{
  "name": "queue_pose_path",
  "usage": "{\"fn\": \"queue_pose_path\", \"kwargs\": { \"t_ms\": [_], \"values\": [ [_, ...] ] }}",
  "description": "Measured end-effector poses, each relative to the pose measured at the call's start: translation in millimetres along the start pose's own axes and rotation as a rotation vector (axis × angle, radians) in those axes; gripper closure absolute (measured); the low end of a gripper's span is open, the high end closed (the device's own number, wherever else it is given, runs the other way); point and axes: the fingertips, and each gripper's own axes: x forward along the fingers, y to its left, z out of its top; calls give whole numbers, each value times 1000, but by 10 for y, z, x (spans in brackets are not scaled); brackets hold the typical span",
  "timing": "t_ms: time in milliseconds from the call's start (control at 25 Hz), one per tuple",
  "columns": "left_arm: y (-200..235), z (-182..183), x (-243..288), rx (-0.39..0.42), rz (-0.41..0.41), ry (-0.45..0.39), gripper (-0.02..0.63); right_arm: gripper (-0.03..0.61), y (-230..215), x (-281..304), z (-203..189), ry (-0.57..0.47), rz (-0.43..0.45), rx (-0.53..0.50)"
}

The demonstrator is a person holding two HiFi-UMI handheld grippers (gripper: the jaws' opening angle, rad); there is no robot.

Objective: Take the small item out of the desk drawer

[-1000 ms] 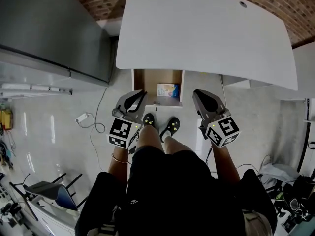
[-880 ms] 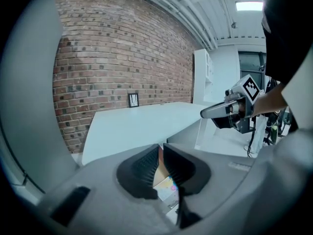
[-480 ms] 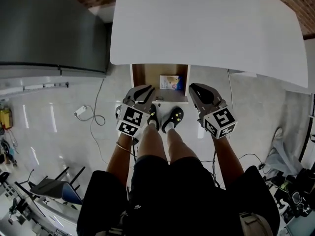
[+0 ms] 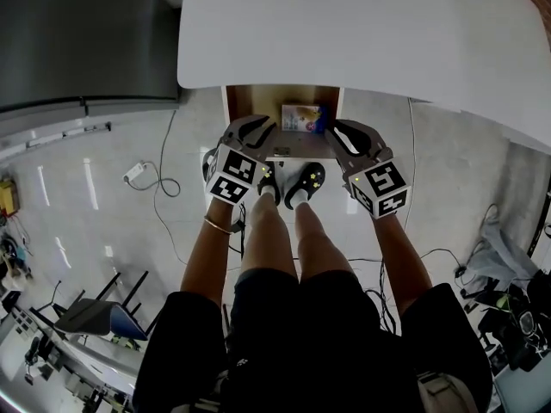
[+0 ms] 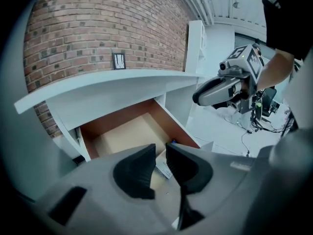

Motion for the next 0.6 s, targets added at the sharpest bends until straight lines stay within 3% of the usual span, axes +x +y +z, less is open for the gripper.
{"fn": "queue_pose_path", "kwargs": {
  "t_ms": [600],
  "values": [
    [80, -374, 642, 8, -30, 90, 518, 476, -54, 409, -401, 63, -10, 5]
  ]
}}
